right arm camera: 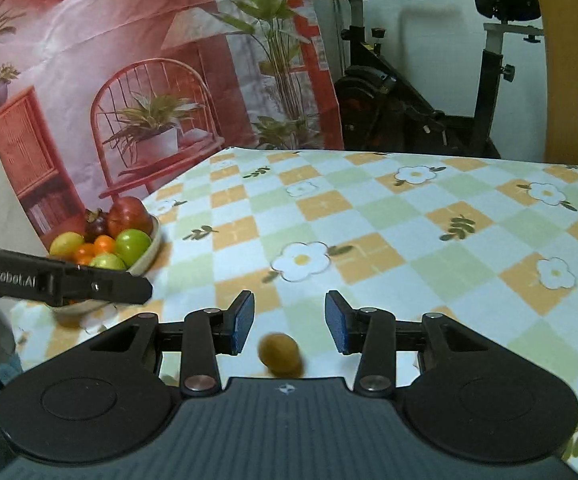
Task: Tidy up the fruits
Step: 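Close the right tool on a small brown fruit while the left tool grasps the other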
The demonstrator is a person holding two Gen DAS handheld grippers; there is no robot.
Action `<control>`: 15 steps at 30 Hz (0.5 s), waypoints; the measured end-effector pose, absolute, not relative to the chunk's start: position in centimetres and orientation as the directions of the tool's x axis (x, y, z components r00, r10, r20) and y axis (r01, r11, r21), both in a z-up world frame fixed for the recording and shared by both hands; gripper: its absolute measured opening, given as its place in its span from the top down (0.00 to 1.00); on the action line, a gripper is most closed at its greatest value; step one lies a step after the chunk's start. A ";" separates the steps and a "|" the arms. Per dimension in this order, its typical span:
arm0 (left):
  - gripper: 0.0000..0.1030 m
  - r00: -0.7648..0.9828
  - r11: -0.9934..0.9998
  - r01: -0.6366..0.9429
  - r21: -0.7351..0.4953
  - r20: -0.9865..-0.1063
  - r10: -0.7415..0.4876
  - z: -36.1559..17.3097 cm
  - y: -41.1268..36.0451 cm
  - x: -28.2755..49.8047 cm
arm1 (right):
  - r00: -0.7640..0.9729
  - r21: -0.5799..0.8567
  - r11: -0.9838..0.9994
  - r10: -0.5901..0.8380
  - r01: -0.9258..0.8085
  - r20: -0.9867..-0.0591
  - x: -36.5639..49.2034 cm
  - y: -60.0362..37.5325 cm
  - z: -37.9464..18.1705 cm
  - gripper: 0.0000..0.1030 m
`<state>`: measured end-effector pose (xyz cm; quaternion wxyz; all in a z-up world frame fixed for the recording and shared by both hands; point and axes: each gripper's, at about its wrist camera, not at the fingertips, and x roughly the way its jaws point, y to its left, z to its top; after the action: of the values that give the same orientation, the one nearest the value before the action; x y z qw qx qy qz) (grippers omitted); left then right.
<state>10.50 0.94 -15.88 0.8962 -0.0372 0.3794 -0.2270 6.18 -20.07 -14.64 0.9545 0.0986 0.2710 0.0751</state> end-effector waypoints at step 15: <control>0.61 0.598 0.867 0.448 -0.218 -0.648 -0.472 -17.4 -0.9 8.8 | 0.832 0.257 0.958 0.245 -0.128 -0.499 6.9 -20.4 -16.8 0.58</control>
<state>8.78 -0.86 -17.41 0.8937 -0.0163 0.3673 -0.2573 6.90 -20.39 -16.84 0.9509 0.1071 0.2732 0.0981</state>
